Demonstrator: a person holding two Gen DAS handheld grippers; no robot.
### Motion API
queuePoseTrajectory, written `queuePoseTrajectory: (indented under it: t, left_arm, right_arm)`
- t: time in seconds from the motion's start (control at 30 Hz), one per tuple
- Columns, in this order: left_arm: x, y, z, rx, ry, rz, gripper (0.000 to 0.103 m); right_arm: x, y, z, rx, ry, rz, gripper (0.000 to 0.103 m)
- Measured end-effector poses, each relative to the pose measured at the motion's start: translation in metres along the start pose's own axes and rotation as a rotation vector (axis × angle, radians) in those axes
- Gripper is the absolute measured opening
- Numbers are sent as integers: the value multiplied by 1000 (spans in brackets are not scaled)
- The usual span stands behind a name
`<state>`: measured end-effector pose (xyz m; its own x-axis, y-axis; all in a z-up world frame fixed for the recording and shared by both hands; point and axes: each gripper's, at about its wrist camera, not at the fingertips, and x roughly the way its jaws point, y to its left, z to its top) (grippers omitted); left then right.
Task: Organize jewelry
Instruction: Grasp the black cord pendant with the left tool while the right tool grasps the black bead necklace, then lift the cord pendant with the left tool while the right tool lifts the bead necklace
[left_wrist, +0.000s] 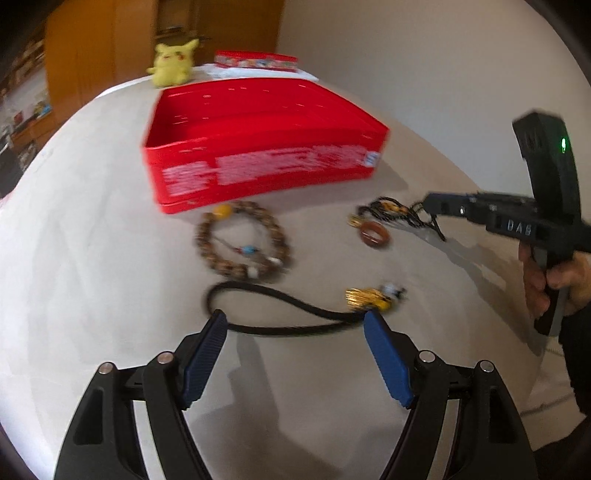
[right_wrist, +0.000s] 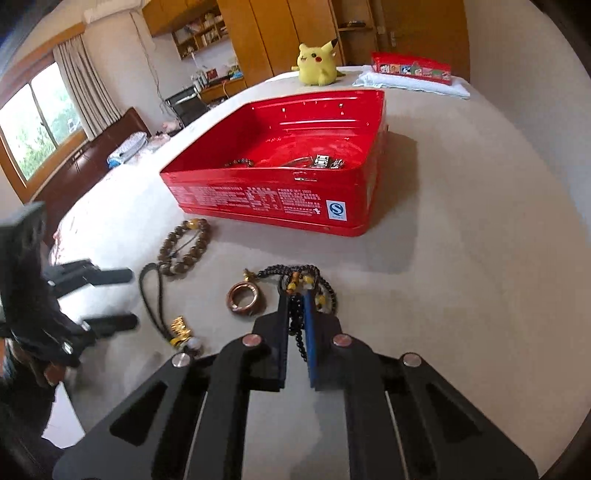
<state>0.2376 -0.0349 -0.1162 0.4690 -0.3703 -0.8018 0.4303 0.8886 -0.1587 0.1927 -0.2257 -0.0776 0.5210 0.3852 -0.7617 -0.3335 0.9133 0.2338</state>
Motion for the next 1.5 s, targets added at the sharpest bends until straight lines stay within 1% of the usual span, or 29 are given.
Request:
queuePoseTrajectory:
  t: [0.1, 0.17, 0.33, 0.4, 0.5, 0.57, 0.63, 0.8, 0.9, 0.93, 1.0, 1.1, 1.33, 1.5]
  left_arm:
    - [7, -14, 0, 51, 19, -29, 77]
    - [14, -26, 1, 103, 34, -39, 77]
    - [29, -44, 8, 181, 55, -35, 77]
    - [36, -49, 7, 232, 60, -13, 77]
    - [38, -50, 7, 237, 57, -5, 76]
    - [36, -49, 4, 236, 48, 17, 66]
    - [33, -48, 3, 225, 43, 11, 42]
    - [30, -49, 1, 208, 39, 25, 38]
    - [27, -47, 1, 191, 40, 18, 35]
    - [26, -47, 0, 187, 42, 18, 19]
    - [24, -46, -1, 172, 46, 4, 17]
    - [24, -47, -2, 170, 48, 10, 17]
    - [19, -50, -2, 155, 55, 9, 12]
    - [12, -52, -3, 152, 50, 11, 12]
  right_arm:
    - [-8, 0, -1, 10, -7, 15, 6]
    - [-12, -1, -5, 23, -10, 27, 6]
    - [-11, -8, -6, 47, -8, 42, 6]
    - [-10, -10, -7, 55, -8, 50, 6]
    - [-8, -11, -9, 57, -6, 52, 6]
    - [-8, -11, -8, 59, -5, 56, 6]
    - [-9, -12, -9, 61, -6, 57, 6]
    - [-12, -10, -10, 65, -11, 62, 6]
    - [-14, -7, -11, 62, -13, 63, 6]
    - [-15, -6, -11, 60, -15, 62, 6]
    - [-17, -5, -12, 60, -17, 63, 6]
    - [-19, -5, -12, 62, -20, 61, 6]
    - [-21, -2, -14, 60, -19, 60, 6]
    - [-26, 1, -15, 56, -24, 58, 6]
